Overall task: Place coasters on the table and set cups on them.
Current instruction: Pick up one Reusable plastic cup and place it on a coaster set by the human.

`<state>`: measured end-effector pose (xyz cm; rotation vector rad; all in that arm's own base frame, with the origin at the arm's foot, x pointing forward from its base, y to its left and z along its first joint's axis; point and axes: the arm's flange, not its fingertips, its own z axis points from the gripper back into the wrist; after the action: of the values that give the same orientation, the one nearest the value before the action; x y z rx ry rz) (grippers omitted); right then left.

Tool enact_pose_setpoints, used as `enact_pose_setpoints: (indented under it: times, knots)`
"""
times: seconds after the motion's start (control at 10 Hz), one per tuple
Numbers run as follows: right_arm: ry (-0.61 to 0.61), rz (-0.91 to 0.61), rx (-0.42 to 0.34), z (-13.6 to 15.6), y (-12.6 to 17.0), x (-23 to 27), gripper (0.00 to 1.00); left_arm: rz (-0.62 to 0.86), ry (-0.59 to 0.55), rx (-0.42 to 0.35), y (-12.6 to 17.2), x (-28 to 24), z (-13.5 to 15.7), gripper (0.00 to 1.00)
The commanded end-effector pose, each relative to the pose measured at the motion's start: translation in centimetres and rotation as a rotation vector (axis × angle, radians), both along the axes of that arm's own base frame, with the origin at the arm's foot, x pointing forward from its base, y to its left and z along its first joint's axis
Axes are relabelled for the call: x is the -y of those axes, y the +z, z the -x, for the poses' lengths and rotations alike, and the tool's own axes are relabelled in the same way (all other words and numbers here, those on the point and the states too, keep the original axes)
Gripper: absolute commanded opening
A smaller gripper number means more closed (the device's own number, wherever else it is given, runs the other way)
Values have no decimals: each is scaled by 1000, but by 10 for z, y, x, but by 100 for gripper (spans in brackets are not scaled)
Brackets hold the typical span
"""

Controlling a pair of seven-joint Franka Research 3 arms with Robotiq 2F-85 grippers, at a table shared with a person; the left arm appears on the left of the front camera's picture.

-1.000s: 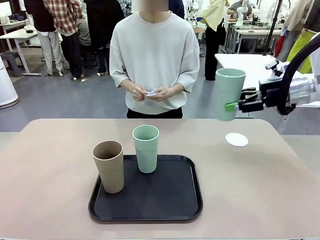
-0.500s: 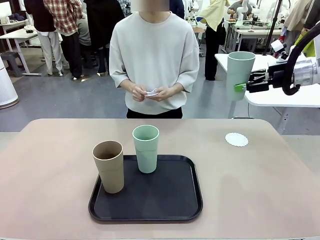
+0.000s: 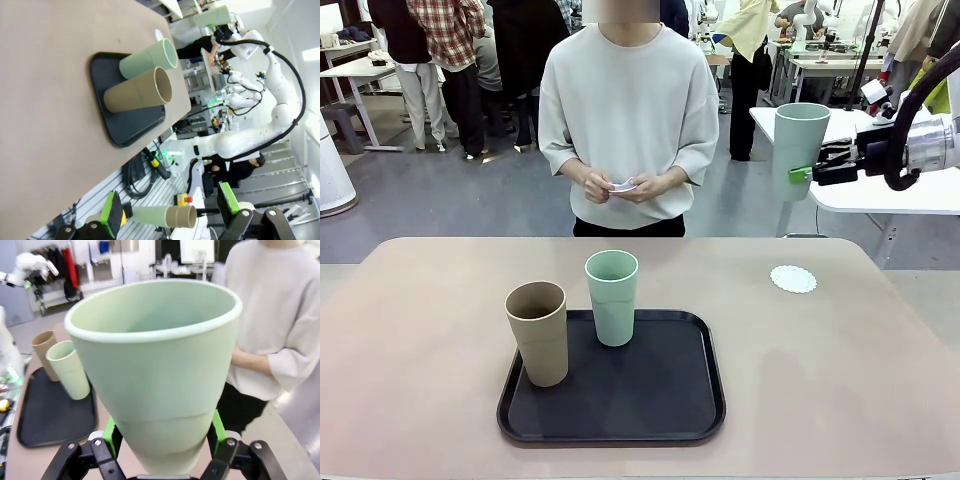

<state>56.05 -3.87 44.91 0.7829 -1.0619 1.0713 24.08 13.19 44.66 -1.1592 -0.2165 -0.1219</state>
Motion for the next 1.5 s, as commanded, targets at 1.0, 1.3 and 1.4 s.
enact_pose_setpoints:
  times: [1.0, 1.3, 1.4]
  knots:
    - [14, -6, 4, -11, -156, 52, 81, 6, 0, 9, 0, -1, 1, 100]
    - [11, -16, -19, -14, -172, 55, 81, 6, 0, 9, 0, -1, 1, 100]
    - [9, -35, -27, -16, -179, 56, 81, 6, 0, 9, 0, -1, 1, 100]
